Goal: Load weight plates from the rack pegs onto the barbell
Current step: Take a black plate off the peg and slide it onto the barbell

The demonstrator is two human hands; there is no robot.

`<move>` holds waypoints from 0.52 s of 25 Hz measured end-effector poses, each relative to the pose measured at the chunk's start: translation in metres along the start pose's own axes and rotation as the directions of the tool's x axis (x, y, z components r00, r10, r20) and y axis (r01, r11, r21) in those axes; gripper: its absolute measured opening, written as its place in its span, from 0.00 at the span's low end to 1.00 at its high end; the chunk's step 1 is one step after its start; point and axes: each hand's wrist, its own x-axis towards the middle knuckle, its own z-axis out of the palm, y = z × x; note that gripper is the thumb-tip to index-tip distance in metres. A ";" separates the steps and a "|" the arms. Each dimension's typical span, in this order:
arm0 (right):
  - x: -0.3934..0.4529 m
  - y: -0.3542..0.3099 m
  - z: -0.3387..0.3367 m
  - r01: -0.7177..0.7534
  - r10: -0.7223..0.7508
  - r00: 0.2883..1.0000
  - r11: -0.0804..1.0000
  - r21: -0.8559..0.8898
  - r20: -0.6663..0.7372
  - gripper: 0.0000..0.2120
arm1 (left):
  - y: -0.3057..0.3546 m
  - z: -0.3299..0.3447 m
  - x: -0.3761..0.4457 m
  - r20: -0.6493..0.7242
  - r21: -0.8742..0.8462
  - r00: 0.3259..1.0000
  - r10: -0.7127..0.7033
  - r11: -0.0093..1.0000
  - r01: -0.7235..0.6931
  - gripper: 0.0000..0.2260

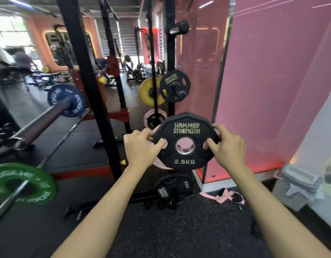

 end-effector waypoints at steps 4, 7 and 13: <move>-0.005 -0.066 0.038 0.083 -0.093 0.994 0.984 0.155 0.057 0.20 | -0.054 -0.064 -0.010 -0.086 0.097 0.993 -0.081 0.991 0.089 0.13; -0.010 -0.124 0.075 0.142 -0.180 0.975 0.955 0.261 0.128 0.19 | -0.098 -0.116 -0.019 -0.153 0.173 0.978 -0.144 0.970 0.170 0.12; -0.036 -0.276 0.139 0.248 -0.333 0.929 0.882 0.402 0.158 0.20 | -0.208 -0.230 -0.030 -0.312 0.223 0.916 -0.251 0.918 0.327 0.16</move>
